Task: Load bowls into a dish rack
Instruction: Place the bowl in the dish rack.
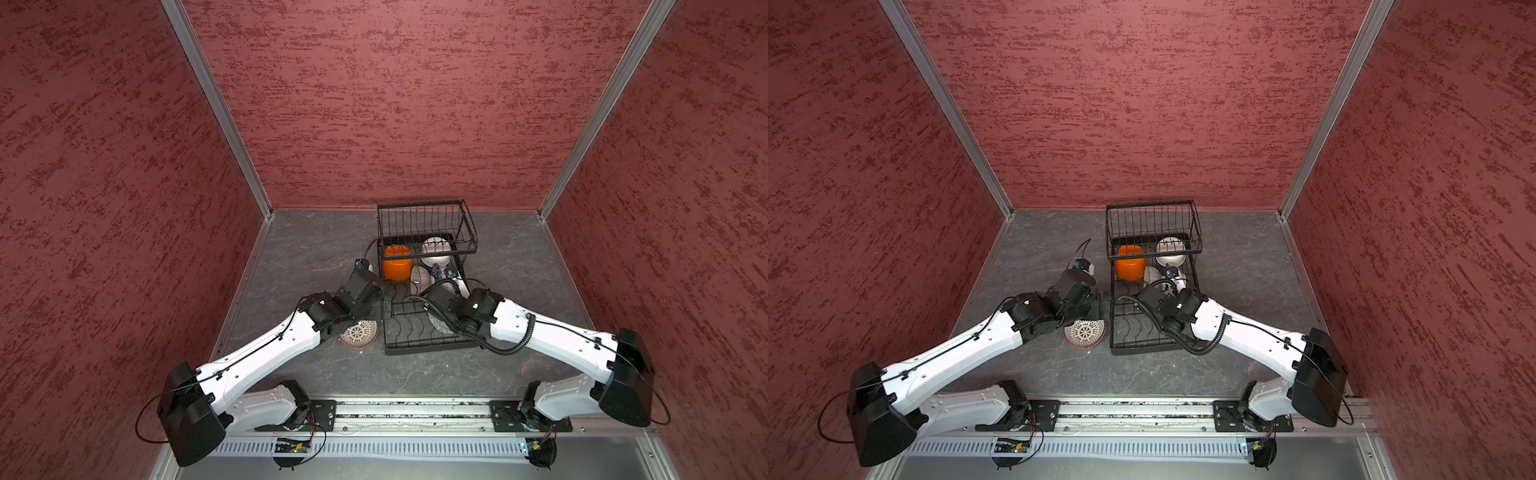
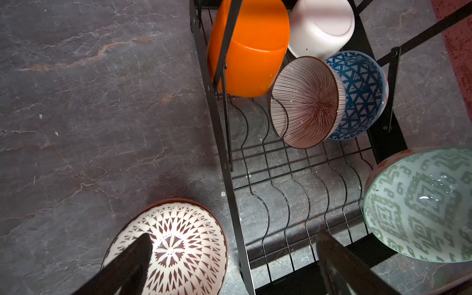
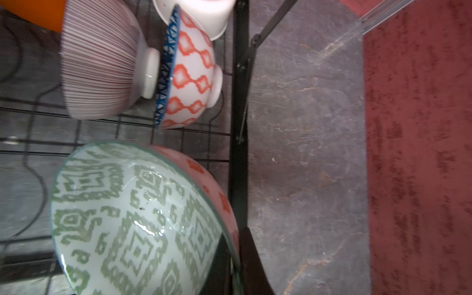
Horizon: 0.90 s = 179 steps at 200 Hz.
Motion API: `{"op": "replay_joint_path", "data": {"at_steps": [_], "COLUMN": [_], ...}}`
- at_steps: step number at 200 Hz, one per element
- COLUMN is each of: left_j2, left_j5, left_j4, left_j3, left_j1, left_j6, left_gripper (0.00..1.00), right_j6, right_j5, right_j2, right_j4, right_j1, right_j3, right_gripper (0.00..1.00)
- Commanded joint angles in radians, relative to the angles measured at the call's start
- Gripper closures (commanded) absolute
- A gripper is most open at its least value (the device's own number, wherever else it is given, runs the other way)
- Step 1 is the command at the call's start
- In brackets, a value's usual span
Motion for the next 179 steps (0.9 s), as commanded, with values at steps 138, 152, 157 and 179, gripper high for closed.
{"op": "replay_joint_path", "data": {"at_steps": [138, 152, 157, 179], "left_j2": [-0.048, -0.05, -0.05, -0.061], "left_j5": [0.081, 0.084, 0.084, 0.084], "left_j4": [0.057, 0.055, 0.053, 0.044], "left_j3": [-0.049, -0.051, -0.051, -0.052], "left_j1": [0.105, 0.115, 0.119, 0.129], "left_j6": [0.041, 0.044, 0.044, 0.045], "left_gripper": [0.0, 0.0, 0.0, 0.0], "right_j6": [0.017, 0.007, 0.006, 0.004], "right_j5": [0.321, 0.32, 0.319, 0.32], "right_j2": [0.18, 0.192, 0.196, 0.212], "right_j4": [-0.162, -0.149, -0.148, -0.149], "right_j1": [0.004, 0.005, 0.006, 0.007], "right_j3": [0.063, 0.063, 0.063, 0.065], "right_gripper": [1.0, 1.0, 1.0, 1.0]}}
